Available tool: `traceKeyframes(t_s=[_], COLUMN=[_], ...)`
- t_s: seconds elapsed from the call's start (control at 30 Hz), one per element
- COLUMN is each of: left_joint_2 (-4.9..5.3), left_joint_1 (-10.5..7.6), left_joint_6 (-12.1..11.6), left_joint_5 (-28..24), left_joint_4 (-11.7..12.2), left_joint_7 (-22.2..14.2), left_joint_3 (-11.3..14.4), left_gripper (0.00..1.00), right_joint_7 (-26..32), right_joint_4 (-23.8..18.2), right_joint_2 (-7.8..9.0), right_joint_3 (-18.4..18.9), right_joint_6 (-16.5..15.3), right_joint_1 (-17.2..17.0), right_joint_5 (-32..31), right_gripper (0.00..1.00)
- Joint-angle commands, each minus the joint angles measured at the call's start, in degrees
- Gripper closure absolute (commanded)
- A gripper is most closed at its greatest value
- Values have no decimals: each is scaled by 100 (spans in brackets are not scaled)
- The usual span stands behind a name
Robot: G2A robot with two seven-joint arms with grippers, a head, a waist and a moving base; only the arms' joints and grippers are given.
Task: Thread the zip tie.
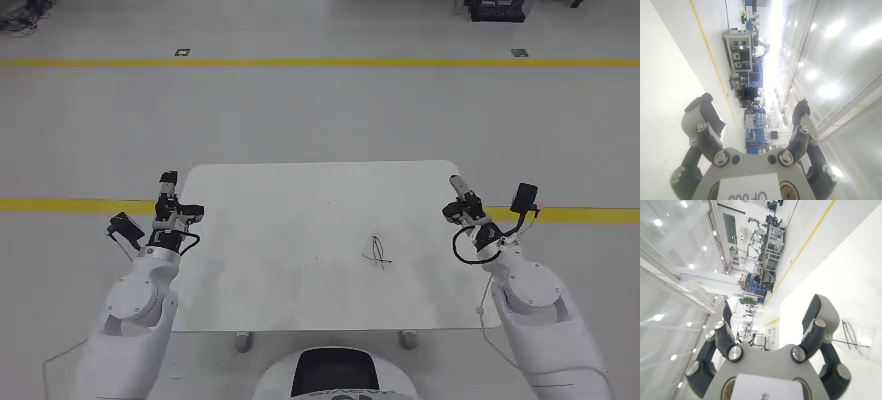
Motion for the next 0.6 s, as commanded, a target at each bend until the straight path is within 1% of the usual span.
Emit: traceKeyframes(t_s=[0.0,0.13,0.17,0.47,0.53,0.57], left_joint_2=[0,0,0,0,0,0], left_joint_1=[0,0,0,0,0,0], left_joint_6=[0,0,0,0,0,0], left_joint_5=[0,0,0,0,0,0], left_joint_4=[0,0,0,0,0,0], left_joint_7=[0,0,0,0,0,0], left_joint_3=[0,0,0,0,0,0], left_gripper=[0,0,0,0,0,0], right_joint_7=[233,594,710,721,795,899], right_joint_4=[-5,10,25,34,-18,-43], right_joint_2=[15,37,42,43,59,73], right_joint_3=[-71,-263,-300,-304,-329,-363], right_joint_6=[127,353,353,350,345,419], right_joint_1=[66,166,185,192,231,281], right_joint_5=[-397,-913,-976,-995,-1261,-1500], right_gripper=[0,0,0,0,0,0])
